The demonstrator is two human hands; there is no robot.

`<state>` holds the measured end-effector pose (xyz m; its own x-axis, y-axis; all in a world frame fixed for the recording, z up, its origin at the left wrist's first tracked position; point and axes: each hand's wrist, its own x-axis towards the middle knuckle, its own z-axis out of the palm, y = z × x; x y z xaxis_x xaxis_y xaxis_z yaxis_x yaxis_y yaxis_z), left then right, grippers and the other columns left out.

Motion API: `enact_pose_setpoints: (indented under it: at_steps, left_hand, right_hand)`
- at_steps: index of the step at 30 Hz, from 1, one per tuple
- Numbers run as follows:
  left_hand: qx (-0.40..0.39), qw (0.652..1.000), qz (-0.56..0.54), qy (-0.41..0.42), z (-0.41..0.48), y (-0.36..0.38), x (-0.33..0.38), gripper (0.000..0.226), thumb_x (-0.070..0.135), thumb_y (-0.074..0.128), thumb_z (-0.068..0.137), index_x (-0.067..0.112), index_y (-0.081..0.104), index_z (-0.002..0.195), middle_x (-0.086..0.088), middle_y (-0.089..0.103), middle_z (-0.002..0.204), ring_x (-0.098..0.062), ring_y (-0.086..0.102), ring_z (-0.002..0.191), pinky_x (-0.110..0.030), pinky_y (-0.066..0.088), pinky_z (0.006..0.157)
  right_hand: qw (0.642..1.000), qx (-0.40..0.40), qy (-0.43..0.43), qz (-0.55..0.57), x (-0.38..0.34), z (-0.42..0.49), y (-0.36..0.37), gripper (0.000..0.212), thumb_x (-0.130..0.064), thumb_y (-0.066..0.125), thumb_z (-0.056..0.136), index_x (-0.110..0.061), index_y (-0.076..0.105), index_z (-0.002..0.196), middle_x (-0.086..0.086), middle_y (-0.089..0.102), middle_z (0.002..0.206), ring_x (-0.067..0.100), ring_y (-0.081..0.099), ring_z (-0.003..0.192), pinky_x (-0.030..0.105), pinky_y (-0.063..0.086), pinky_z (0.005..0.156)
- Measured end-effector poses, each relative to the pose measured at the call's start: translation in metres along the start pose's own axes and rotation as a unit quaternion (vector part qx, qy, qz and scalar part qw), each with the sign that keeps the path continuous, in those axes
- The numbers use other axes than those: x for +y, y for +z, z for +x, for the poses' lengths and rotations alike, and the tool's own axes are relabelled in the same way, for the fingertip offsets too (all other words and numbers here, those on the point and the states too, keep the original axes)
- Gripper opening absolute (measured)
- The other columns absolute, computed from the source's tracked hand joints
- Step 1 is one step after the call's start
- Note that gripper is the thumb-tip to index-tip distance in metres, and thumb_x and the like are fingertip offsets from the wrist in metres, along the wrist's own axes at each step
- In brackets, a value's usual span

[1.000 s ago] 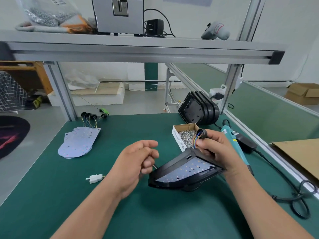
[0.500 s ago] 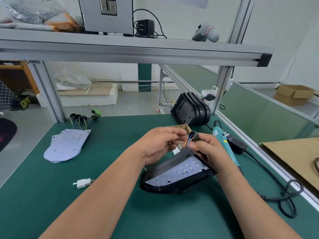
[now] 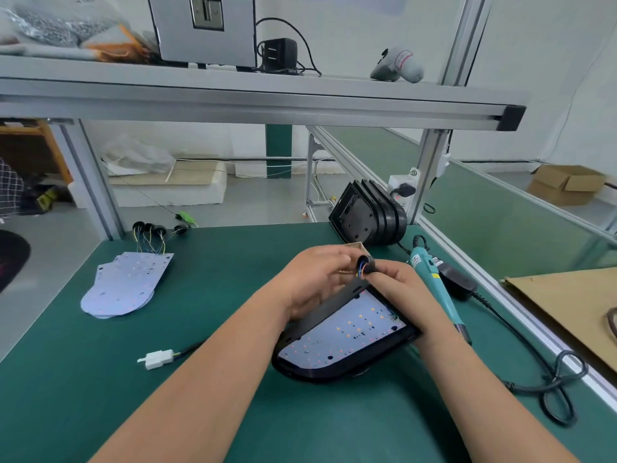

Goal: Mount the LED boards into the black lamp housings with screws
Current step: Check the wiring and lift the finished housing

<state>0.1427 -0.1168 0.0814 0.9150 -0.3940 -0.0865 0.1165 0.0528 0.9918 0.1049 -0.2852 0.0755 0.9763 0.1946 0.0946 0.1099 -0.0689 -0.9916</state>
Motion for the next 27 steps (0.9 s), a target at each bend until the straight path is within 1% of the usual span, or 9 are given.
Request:
enact_pose_setpoints:
  at_steps: [4, 6, 9, 11, 13, 17, 21, 24, 27]
  left_hand:
    - [0.003, 0.996, 0.081, -0.038, -0.027, -0.010, -0.001, 0.057, 0.053, 0.057, 0.103, 0.002, 0.072, 0.123, -0.022, 0.074, 0.126, -0.036, 0.071, 0.110, -0.053, 0.048, 0.111]
    - [-0.043, 0.996, 0.055, -0.064, -0.042, -0.016, 0.001, 0.070, 0.069, 0.058, 0.098, 0.008, 0.073, 0.128, -0.025, 0.071, 0.131, -0.045, 0.069, 0.121, -0.056, 0.046, 0.115]
    - [-0.037, 0.995, 0.084, -0.032, -0.058, -0.024, 0.008, 0.048, 0.060, 0.069, 0.095, 0.013, 0.078, 0.102, -0.019, 0.079, 0.099, -0.033, 0.074, 0.085, -0.041, 0.058, 0.085]
    - [-0.020, 0.994, 0.102, -0.017, -0.065, -0.029, 0.010, 0.024, 0.040, 0.073, 0.096, 0.017, 0.071, 0.088, 0.001, 0.069, 0.069, -0.013, 0.058, 0.056, -0.021, 0.044, 0.055]
    - [-0.019, 0.997, 0.076, -0.027, -0.072, -0.032, 0.010, 0.014, 0.031, 0.073, 0.088, 0.018, 0.067, 0.086, 0.007, 0.064, 0.065, -0.007, 0.052, 0.049, -0.016, 0.037, 0.044]
    - [-0.006, 0.997, 0.030, -0.076, -0.082, -0.040, 0.001, 0.016, 0.036, 0.065, 0.077, 0.022, 0.064, 0.086, 0.004, 0.061, 0.073, -0.011, 0.048, 0.051, -0.023, 0.034, 0.046]
    - [-0.002, 0.995, 0.005, -0.099, -0.086, -0.043, -0.014, 0.031, 0.055, 0.063, 0.091, 0.025, 0.067, 0.097, 0.002, 0.063, 0.082, -0.014, 0.039, 0.051, -0.025, 0.028, 0.048]
    - [0.030, 0.994, 0.015, -0.102, -0.087, -0.038, -0.015, 0.032, 0.060, 0.062, 0.080, 0.029, 0.065, 0.081, 0.006, 0.062, 0.078, -0.012, 0.042, 0.058, -0.027, 0.032, 0.057]
    - [0.041, 0.993, 0.042, -0.098, -0.088, -0.033, -0.011, 0.033, 0.060, 0.061, 0.080, 0.029, 0.062, 0.068, 0.009, 0.059, 0.066, -0.009, 0.043, 0.049, -0.019, 0.035, 0.045]
  right_hand:
    - [0.986, 0.006, 0.005, -0.165, -0.004, 0.004, 0.005, 0.064, -0.053, 0.065, 0.073, 0.007, 0.063, 0.095, 0.006, 0.049, 0.076, 0.016, 0.044, 0.074, 0.037, 0.034, 0.071]
    - [0.953, 0.006, -0.023, -0.301, -0.004, 0.004, 0.010, 0.040, -0.038, 0.063, 0.087, 0.002, 0.060, 0.085, 0.005, 0.049, 0.069, 0.015, 0.043, 0.068, 0.037, 0.035, 0.066]
    - [0.921, 0.023, -0.079, -0.381, -0.006, 0.001, 0.022, 0.027, -0.022, 0.061, 0.096, -0.013, 0.053, 0.072, -0.002, 0.051, 0.063, 0.012, 0.043, 0.066, 0.039, 0.040, 0.065]
    - [0.926, 0.011, -0.089, -0.368, -0.007, -0.001, 0.026, 0.030, -0.022, 0.064, 0.095, -0.019, 0.048, 0.070, -0.007, 0.048, 0.063, 0.010, 0.040, 0.065, 0.039, 0.037, 0.064]
    - [0.948, -0.026, -0.088, -0.306, -0.007, -0.003, 0.024, 0.026, -0.024, 0.066, 0.092, -0.026, 0.049, 0.073, -0.011, 0.048, 0.065, 0.010, 0.040, 0.065, 0.037, 0.036, 0.063]
    - [0.964, -0.086, -0.127, -0.216, -0.001, -0.007, 0.029, 0.011, -0.031, 0.065, 0.095, -0.024, 0.065, 0.087, -0.004, 0.053, 0.072, 0.008, 0.044, 0.066, 0.029, 0.037, 0.061]
    - [0.912, -0.023, -0.244, -0.330, 0.009, -0.003, 0.041, 0.008, -0.025, 0.067, 0.099, -0.023, 0.075, 0.097, -0.014, 0.064, 0.083, 0.009, 0.061, 0.086, 0.022, 0.044, 0.076]
    - [0.919, 0.026, -0.247, -0.305, 0.014, -0.002, 0.047, 0.009, -0.023, 0.069, 0.097, -0.026, 0.076, 0.094, -0.013, 0.064, 0.085, 0.012, 0.062, 0.089, 0.019, 0.043, 0.076]
    - [0.924, 0.062, -0.236, -0.295, 0.015, -0.001, 0.048, 0.009, -0.022, 0.070, 0.096, -0.026, 0.075, 0.092, -0.013, 0.065, 0.085, 0.010, 0.062, 0.091, 0.015, 0.041, 0.075]
